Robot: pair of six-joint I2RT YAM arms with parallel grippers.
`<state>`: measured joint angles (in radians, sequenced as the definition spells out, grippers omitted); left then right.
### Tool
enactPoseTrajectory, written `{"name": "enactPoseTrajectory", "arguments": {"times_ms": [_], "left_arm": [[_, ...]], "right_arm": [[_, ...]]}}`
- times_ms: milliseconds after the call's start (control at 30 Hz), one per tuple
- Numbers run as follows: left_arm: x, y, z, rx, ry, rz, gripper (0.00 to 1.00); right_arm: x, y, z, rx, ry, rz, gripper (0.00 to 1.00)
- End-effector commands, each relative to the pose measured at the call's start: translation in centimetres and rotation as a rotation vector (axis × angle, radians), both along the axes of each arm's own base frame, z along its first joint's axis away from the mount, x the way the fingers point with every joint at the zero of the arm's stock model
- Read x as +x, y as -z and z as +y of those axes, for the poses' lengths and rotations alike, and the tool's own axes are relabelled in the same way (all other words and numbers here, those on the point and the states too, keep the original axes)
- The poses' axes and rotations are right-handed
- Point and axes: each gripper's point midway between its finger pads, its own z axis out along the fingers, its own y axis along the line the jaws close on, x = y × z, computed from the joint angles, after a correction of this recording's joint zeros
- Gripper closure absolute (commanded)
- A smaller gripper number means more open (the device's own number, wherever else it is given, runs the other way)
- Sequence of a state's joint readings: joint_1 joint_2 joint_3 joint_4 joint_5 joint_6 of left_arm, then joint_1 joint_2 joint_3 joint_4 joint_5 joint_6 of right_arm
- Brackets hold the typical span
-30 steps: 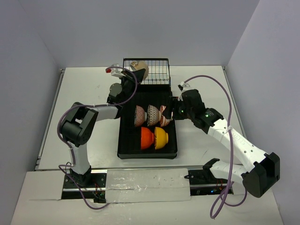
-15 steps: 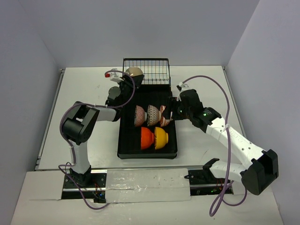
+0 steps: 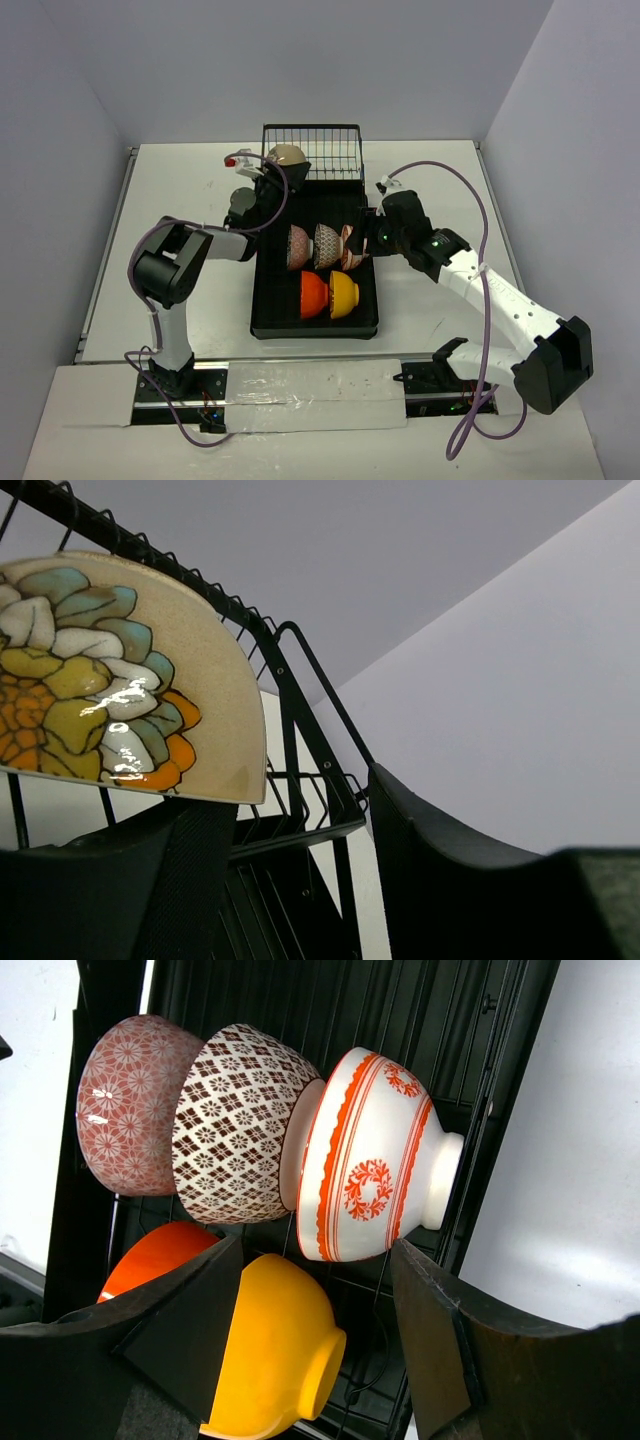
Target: Load the bowls into the dish rack
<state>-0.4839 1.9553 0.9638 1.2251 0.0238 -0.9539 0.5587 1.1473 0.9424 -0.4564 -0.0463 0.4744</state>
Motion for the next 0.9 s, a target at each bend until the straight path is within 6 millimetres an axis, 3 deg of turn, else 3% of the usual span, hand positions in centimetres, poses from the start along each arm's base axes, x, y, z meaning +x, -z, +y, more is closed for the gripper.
{"name": "enactPoseTrajectory", "arguments": {"times_ms": [0,400,567,867], "left_arm": [[-2.8,-4.3,-1.5,-0.067,0.117,-0.121,0.41],[-3.4,-4.3,-1.1,-0.066,0.111,-0.106,0.35],[-3.2,-3.9,-0.7,-0.062,0.091,-0.088,0.26],[-3.1,-2.8,-0.4,-0.042,0.075,-0.045,0.25]], "right_arm": [[0.4,-1.0,0.5,0.015,-0.008,-0.036,0.32],[0.5,-1.2,0.3,0.01,0.002,-0.043,0.32],[0.5,-1.2,0.3,0.01,0.0,-0.041,0.32],[0.6,-1.0,0.4,0.009,-0.002,-0.036,0.32]]}}
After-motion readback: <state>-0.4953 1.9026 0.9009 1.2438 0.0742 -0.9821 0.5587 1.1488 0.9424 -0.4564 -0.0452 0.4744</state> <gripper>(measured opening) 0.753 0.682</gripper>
